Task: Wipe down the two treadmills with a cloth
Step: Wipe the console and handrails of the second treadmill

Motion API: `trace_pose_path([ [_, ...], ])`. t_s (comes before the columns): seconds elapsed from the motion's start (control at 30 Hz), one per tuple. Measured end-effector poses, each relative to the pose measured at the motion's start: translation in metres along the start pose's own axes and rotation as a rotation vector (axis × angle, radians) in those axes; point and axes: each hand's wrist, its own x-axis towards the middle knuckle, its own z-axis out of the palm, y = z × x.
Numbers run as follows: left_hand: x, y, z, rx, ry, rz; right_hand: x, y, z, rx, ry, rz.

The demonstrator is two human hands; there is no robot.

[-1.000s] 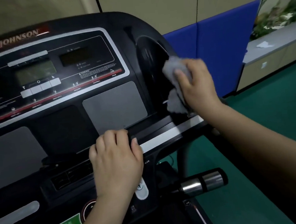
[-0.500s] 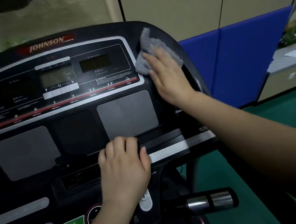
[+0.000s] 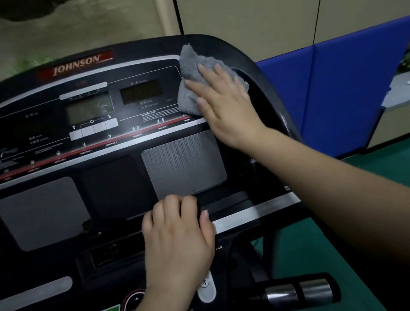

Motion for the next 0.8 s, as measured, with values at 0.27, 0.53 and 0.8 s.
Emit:
trace_pose_path([
  [0.27,-0.002,-0.003,-0.001,-0.036,-0.014,-0.010,0.087,0.036,-0.021,-0.140,-0.029,0.017],
  [0.53,-0.001,-0.002,-0.001,-0.037,-0.022,-0.011,-0.066,0.067,-0.036,-0.210,-0.030,0.166],
  [0.8,-0.001,0.000,-0.002,-0.017,-0.042,-0.016,-0.079,0.078,-0.044,-0.006,-0.109,0.313],
])
